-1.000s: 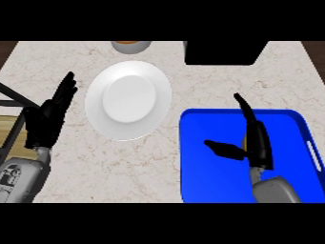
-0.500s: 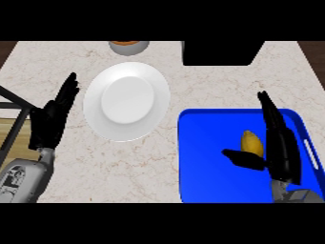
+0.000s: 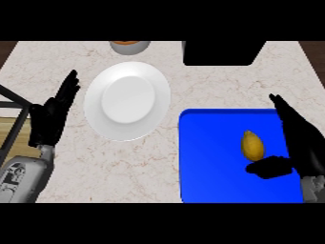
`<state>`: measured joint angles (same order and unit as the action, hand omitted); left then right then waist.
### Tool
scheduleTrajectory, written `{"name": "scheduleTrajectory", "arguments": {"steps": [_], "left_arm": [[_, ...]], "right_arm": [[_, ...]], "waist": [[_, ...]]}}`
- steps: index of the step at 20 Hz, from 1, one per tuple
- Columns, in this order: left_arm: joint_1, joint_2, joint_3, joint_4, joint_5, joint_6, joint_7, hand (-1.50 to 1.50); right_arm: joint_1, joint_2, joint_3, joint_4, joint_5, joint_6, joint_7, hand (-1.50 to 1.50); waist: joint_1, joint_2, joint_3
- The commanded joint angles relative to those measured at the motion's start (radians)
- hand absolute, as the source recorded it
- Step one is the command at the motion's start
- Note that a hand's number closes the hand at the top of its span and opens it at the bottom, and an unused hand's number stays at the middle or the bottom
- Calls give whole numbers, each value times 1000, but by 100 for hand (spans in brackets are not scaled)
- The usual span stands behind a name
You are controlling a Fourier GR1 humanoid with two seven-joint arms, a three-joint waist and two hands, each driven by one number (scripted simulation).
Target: Pick the lemon from the tray and place it in the plate
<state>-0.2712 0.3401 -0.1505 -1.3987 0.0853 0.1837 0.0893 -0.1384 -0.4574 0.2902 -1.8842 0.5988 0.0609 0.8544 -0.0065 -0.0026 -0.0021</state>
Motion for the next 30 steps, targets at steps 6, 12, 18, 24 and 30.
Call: {"name": "scheduleTrajectory", "arguments": {"steps": [6, 12, 18, 24, 30], "left_arm": [[-12, -52, 35, 59, -42, -32, -32, 0], [-9, -82, 53, 57, -82, -37, -45, 0], [1, -80, 73, 6, -102, -52, 1, 0], [29, -83, 109, -64, -88, -120, 46, 0], [-4, -116, 130, -1, -144, -118, 9, 0]], "right_arm": [[-77, 26, -106, 83, -84, 206, 69, -150], [-71, 58, -120, 202, -56, 230, -17, -150], [-77, 129, -72, 361, 41, 202, -50, -150], [-114, 141, -157, 410, 27, 272, -89, -150], [-62, 177, -160, 517, 115, 189, -198, -150]], "waist": [[5, 4, 2], [6, 4, 2], [10, 3, 2], [9, 2, 2], [6, 3, 2]]}}
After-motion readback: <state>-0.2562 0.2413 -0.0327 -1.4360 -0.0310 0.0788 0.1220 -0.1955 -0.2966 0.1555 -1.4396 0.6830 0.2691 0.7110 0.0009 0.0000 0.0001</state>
